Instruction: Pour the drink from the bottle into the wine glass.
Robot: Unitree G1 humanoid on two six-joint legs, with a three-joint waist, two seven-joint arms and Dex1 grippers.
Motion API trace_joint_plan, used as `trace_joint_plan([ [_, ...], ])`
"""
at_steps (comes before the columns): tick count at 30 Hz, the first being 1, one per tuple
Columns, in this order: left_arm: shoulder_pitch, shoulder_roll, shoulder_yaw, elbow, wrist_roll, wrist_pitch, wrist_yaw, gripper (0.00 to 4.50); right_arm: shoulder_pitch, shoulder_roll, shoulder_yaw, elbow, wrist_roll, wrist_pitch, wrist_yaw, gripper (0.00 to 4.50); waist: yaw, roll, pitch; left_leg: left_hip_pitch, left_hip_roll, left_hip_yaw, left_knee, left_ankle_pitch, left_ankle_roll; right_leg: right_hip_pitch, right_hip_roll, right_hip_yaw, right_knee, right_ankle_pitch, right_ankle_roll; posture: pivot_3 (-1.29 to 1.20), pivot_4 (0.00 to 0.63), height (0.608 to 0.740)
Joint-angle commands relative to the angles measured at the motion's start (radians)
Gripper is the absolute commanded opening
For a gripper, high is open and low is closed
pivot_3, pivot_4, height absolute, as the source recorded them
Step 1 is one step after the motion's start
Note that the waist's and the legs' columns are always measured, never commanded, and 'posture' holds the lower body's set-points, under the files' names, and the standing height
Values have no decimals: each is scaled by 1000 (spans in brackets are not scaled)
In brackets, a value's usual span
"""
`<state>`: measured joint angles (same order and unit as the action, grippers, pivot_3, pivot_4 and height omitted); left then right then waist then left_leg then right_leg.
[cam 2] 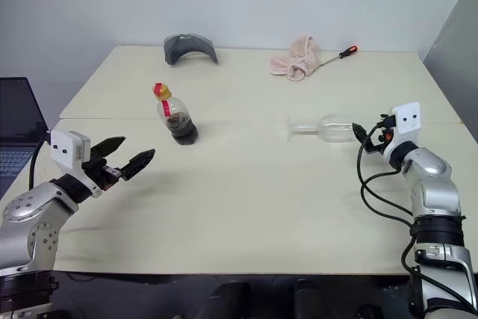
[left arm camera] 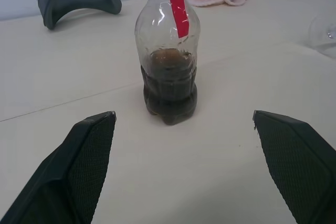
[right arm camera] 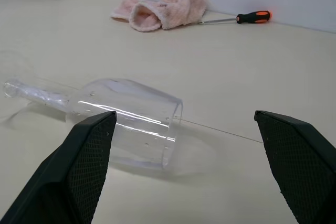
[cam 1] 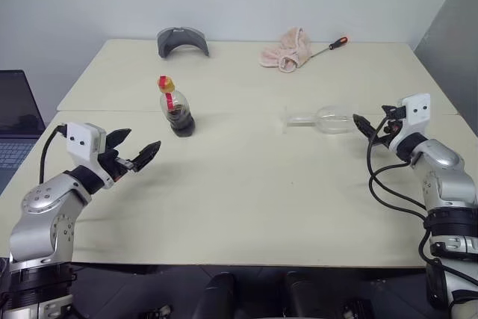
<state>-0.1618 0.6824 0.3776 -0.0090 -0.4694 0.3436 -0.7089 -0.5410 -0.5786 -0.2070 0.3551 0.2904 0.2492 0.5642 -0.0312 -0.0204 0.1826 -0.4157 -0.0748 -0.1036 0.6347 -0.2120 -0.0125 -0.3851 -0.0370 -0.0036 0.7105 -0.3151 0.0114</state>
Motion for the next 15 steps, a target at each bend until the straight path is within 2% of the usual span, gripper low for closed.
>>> trace_joint_plan([
  [1,-3,19,26,-29,-10,1,-2,4483,-26,-27,-23,-42,25,6,41,4500,0,0,0,0,0,0,0,0,0,0,0,0,0,0,0,0,150,740],
  [7,-52,-18,5,7,29,-42,56,4483,-41,-22,18,-85,37,45,111,4500,0,0,0,0,0,0,0,0,0,0,0,0,0,0,0,0,150,740],
  [12,-155,-94,-48,112,72,-112,95,4483,-11,-9,132,-306,92,201,216,4500,1,0,0,0,0,0,0,0,0,0,0,-1,0,0,0,0,150,740],
  [15,-224,-122,-75,205,111,-159,113,4483,-1,5,199,-449,115,283,228,4500,2,-1,0,-1,0,-2,1,0,0,0,0,-2,-1,0,0,0,150,740],
])
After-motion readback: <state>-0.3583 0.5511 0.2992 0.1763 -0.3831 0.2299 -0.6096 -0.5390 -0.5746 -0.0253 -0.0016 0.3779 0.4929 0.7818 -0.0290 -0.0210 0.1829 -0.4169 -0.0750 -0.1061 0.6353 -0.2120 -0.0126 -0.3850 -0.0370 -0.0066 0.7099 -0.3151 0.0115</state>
